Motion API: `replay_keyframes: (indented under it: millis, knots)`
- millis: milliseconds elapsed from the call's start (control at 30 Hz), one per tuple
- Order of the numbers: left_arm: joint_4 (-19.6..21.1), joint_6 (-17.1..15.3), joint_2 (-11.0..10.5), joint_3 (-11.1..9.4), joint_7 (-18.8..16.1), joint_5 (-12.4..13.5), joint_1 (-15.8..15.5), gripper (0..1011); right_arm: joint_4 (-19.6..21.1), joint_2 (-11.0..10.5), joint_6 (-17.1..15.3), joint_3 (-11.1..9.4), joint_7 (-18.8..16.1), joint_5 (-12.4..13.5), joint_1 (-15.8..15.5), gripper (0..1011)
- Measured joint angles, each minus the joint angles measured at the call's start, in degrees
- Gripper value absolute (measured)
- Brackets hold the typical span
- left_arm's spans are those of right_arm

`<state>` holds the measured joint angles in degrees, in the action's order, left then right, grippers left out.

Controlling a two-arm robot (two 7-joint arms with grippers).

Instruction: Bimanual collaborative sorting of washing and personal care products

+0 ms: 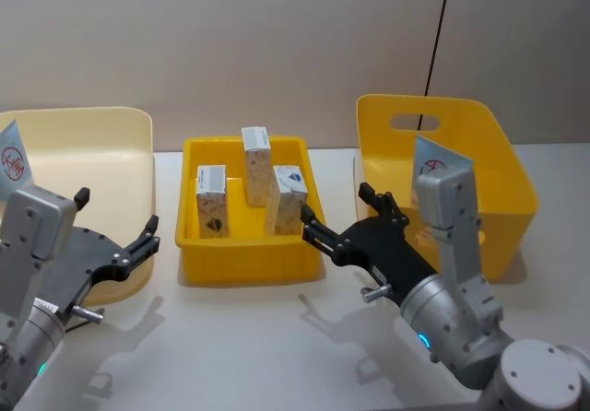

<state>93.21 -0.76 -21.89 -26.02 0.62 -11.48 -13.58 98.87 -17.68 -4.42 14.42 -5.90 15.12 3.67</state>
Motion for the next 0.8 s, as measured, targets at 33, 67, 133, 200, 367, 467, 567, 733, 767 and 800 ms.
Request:
replay_keyframes:
  millis: [33,67,133,200,367,467,567,733,767,800]
  knots:
    - [0.00,0.00,0.00,0.00,0.00,0.00,0.00,1002,-0.11,0.14,-0.17,0.06,0.12,-0.15,0.18,1001]
    - [0.00,0.00,0.00,0.00,0.00,0.00,0.00,1002,-0.38,0.45,-0.63,0.23,0.49,-0.51,0.64,1001]
    - [0.00,0.00,0.00,0.00,0.00,0.00,0.00,1002,-0.60,0.71,-1.02,0.36,0.74,-0.82,0.96,1001]
    - [0.00,0.00,0.00,0.00,0.00,0.00,0.00,1002,-1.13,1.24,-1.70,0.67,1.32,-1.35,1.65,1001]
    - [0.00,0.00,0.00,0.00,0.00,0.00,-0.01,1002,-2.35,2.51,-3.34,1.28,2.44,-2.49,3.27,1001]
    - [-0.01,-0.01,0.00,0.00,0.00,0.00,-0.01,1002,-2.92,3.03,-4.02,1.52,2.81,-2.89,3.92,1001]
    - [-0.03,-0.02,0.00,-0.01,0.00,0.00,0.00,1002,-3.85,3.80,-4.88,1.81,3.29,-3.37,4.87,1001]
    - [-0.04,-0.04,0.00,-0.01,0.01,0.00,-0.01,1002,-5.46,5.12,-6.19,2.13,4.00,-3.93,6.45,1001]
    - [-0.04,-0.04,0.00,0.00,0.01,-0.01,-0.01,1002,-5.46,5.12,-6.19,2.13,4.00,-3.93,6.45,1001]
    - [-0.04,-0.04,0.00,0.00,0.01,-0.01,-0.01,1002,-5.94,5.49,-6.48,2.18,4.18,-4.04,6.83,1001]
